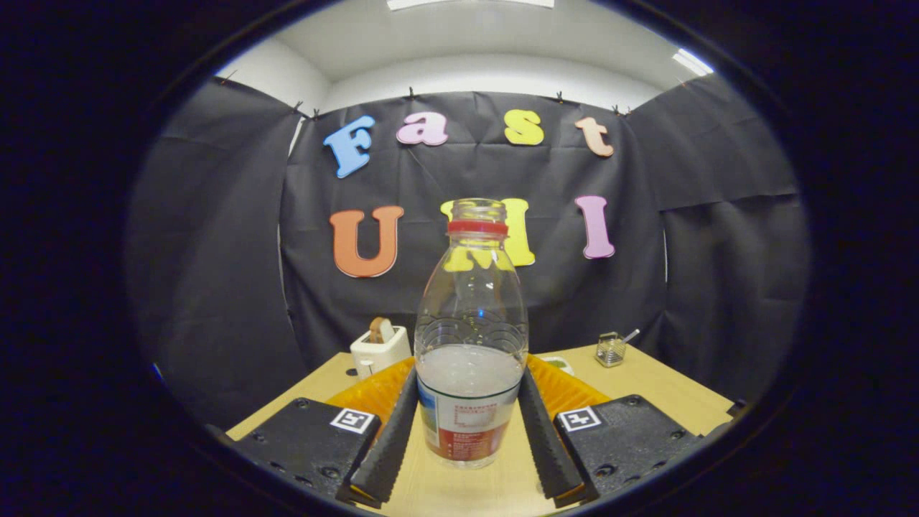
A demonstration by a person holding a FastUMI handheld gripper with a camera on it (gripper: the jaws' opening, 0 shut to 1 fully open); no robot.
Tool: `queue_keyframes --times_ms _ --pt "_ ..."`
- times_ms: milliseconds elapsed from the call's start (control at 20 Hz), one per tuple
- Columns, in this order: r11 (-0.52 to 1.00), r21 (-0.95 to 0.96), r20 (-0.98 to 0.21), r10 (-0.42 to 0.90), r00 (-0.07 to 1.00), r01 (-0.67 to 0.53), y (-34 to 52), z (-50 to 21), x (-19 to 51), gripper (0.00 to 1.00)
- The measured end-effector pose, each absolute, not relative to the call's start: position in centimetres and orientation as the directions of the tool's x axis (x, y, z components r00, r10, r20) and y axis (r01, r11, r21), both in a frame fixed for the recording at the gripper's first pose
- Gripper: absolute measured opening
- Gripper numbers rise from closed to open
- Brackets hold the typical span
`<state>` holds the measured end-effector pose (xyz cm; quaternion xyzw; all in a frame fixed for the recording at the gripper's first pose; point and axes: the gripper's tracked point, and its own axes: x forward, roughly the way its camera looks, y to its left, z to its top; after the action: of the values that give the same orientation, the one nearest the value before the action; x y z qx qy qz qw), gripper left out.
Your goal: Take the bottle from table, then pour the juice into the cup, finally place the bottle on the coaster
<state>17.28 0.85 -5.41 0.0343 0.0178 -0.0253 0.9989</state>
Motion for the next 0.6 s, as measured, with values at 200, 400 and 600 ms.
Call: queue_keyframes --times_ms 200,400,600 --pt "0.996 0.083 -0.072 -0.035 0.997 0.041 1.9 -9.4 20.8 0.78" --pt "0.996 0.024 -0.092 -0.081 0.992 0.083 1.7 -12.6 23.5 0.79" --pt "0.995 -0.051 -0.117 -0.096 0.988 0.090 1.8 -15.7 25.7 0.79"
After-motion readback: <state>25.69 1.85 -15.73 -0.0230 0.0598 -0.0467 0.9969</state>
